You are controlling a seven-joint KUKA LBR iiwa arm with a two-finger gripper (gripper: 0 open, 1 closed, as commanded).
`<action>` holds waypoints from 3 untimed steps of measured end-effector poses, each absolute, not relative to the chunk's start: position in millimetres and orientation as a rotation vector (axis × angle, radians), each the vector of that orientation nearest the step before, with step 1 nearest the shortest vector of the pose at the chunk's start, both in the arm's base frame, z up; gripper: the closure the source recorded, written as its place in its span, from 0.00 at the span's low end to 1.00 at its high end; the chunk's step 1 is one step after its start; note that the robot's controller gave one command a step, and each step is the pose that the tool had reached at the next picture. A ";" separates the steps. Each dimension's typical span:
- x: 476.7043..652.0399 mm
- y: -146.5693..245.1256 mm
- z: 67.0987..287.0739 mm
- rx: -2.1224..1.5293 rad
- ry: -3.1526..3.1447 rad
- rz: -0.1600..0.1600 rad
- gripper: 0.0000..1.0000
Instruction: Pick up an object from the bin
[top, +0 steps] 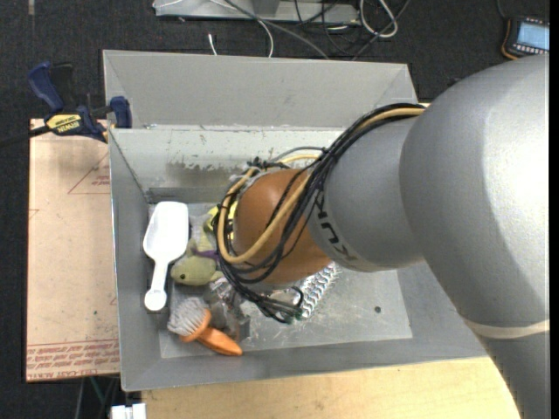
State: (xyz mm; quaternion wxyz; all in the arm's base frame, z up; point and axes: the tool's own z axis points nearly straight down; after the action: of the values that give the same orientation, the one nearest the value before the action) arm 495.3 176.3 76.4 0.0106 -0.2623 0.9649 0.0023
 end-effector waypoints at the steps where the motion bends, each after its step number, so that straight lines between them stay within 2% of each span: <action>1: 495.3 176.2 76.4 -0.818 3.011 0.007 1.00; 3: 495.3 176.1 76.4 -0.818 3.011 0.007 1.00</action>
Offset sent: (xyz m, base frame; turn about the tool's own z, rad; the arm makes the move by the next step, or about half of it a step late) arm 0.0000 0.0000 0.0000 0.0000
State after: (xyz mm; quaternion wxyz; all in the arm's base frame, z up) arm 495.3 176.1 76.4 0.0106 -0.2621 0.9650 0.0024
